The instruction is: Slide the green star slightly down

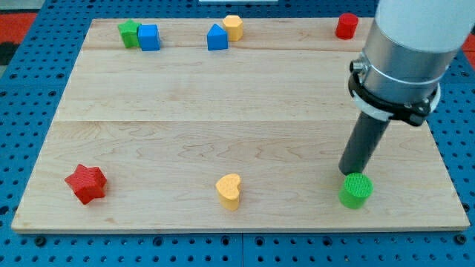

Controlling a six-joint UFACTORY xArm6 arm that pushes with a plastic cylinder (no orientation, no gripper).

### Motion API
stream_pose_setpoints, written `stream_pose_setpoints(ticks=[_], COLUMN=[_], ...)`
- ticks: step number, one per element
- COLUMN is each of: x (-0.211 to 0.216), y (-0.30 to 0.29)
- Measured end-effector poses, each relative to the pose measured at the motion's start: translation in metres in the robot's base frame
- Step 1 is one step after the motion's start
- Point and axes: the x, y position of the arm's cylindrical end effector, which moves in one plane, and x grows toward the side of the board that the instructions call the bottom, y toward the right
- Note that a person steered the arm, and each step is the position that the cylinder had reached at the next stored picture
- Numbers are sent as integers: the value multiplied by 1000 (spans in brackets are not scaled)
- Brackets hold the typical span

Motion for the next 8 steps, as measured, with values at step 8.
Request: stream_pose_setpoints(ticks=[8], x=[-32], y=[33])
